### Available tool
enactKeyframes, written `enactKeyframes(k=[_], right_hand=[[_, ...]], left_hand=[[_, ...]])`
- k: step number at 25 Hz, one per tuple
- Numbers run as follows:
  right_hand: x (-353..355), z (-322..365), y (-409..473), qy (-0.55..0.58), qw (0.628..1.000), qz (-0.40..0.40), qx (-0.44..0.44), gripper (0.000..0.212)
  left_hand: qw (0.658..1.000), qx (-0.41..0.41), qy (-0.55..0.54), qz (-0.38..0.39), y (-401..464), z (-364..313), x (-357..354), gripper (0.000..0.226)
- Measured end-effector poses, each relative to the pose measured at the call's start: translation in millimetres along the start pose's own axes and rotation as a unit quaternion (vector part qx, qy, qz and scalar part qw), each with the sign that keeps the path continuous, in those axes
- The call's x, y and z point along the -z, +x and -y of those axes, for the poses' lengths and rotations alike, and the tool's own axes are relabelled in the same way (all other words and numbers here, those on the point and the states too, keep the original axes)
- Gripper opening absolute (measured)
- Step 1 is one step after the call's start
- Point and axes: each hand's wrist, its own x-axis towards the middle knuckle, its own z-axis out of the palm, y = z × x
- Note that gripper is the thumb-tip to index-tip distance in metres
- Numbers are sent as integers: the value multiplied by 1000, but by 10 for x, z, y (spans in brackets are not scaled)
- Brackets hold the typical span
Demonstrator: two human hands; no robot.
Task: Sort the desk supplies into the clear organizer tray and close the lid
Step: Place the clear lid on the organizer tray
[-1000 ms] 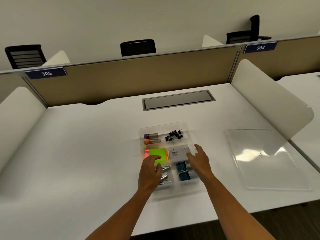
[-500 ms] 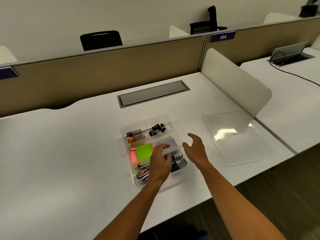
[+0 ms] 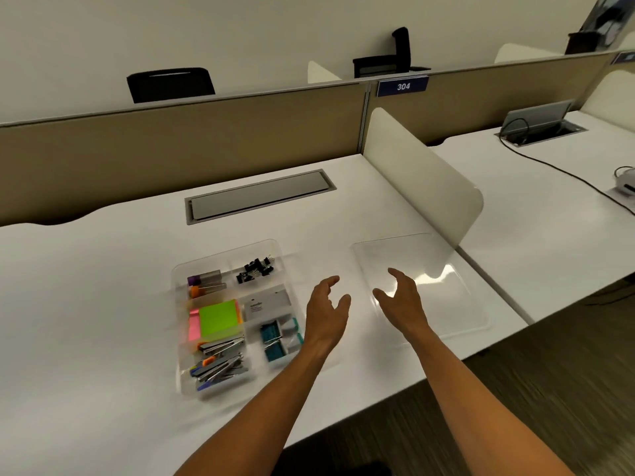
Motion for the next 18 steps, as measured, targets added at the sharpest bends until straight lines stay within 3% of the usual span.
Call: enactKeyframes(k=[8, 13, 18], right_hand=[[720, -517, 446, -5, 1000, 10, -10, 66], [1026, -876, 602, -99, 991, 0, -86, 77], [1167, -1061, 684, -199, 963, 38, -177, 83]], left_hand=[[994, 97, 48, 18, 181, -113, -973, 60], [980, 196, 24, 6, 197, -44, -1290, 71], [979, 200, 29, -29, 184, -2, -1497, 71]])
